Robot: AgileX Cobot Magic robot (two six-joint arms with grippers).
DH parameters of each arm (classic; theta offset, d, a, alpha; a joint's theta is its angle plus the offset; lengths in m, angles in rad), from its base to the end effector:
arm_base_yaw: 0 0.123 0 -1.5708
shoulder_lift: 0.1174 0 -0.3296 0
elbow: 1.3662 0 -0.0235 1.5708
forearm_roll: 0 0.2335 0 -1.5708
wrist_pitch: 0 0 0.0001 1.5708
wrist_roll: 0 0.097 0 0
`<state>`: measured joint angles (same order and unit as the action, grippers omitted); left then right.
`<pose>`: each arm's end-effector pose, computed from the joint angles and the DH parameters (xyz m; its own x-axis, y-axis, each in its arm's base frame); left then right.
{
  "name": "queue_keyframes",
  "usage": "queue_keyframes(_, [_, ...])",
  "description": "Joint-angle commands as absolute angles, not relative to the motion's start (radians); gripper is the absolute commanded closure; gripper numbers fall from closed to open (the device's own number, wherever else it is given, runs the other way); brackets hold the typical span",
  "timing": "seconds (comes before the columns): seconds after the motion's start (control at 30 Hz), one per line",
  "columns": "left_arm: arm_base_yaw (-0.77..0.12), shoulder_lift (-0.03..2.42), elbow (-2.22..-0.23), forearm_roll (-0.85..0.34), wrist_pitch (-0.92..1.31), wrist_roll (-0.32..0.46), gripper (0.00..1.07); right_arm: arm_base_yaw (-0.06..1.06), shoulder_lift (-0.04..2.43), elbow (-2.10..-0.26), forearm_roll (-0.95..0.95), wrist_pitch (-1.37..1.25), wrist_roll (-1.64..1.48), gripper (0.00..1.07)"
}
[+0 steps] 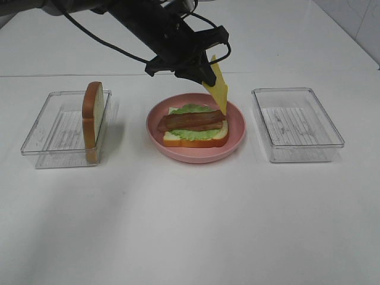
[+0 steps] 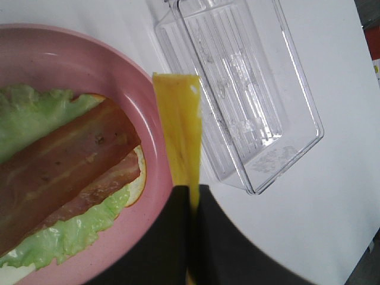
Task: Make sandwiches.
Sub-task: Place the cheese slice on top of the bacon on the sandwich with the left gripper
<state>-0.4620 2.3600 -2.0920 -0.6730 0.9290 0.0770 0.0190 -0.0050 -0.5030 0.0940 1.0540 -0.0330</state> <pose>0.4614 -0.2839 0.2371 -0.9251 0.1122 -0.3627 0.3203 0.7435 -0.5870 -0.0608 0.0068 0.2676 -0.4423 0.0051 -0.8969 -0.0862 0.9951 0.0482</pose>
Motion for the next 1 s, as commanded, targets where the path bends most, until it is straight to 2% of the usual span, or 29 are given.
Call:
queue_keyframes(0.03, [-0.467, 2.379, -2.092, -0.694, 0.916, 0.084, 1.07, 0.016, -0.027, -0.501, 0.096, 1.050, -0.040, 0.09])
queue_keyframes(0.5, [-0.467, 2.433, -2.092, -0.656, 0.899, 0.083, 1.07, 0.016, -0.027, -0.501, 0.096, 1.050, -0.040, 0.09])
queue_keyframes(0.77, [-0.467, 2.433, -2.092, -0.590, 0.923, 0.027, 1.07, 0.016, -0.027, -0.501, 0.096, 1.050, -0.040, 0.09])
queue_keyframes(0.9, [-0.467, 2.433, -2.092, -0.574, 0.923, 0.019, 0.98, 0.016, -0.027, -0.501, 0.096, 1.050, -0.040, 0.09])
queue_keyframes(0.93, [-0.467, 2.433, -2.092, -0.560, 0.923, 0.017, 0.88, 0.016, -0.027, -0.501, 0.096, 1.050, -0.040, 0.09])
queue_keyframes(0.97, [-0.467, 2.433, -2.092, -0.560, 0.923, 0.017, 0.88, 0.016, -0.027, -0.501, 0.096, 1.050, -0.040, 0.09])
queue_keyframes(1.0, [-0.467, 2.432, -2.092, -0.541, 0.927, 0.015, 0.75, 0.016, -0.027, -0.501, 0.096, 1.050, -0.040, 0.09])
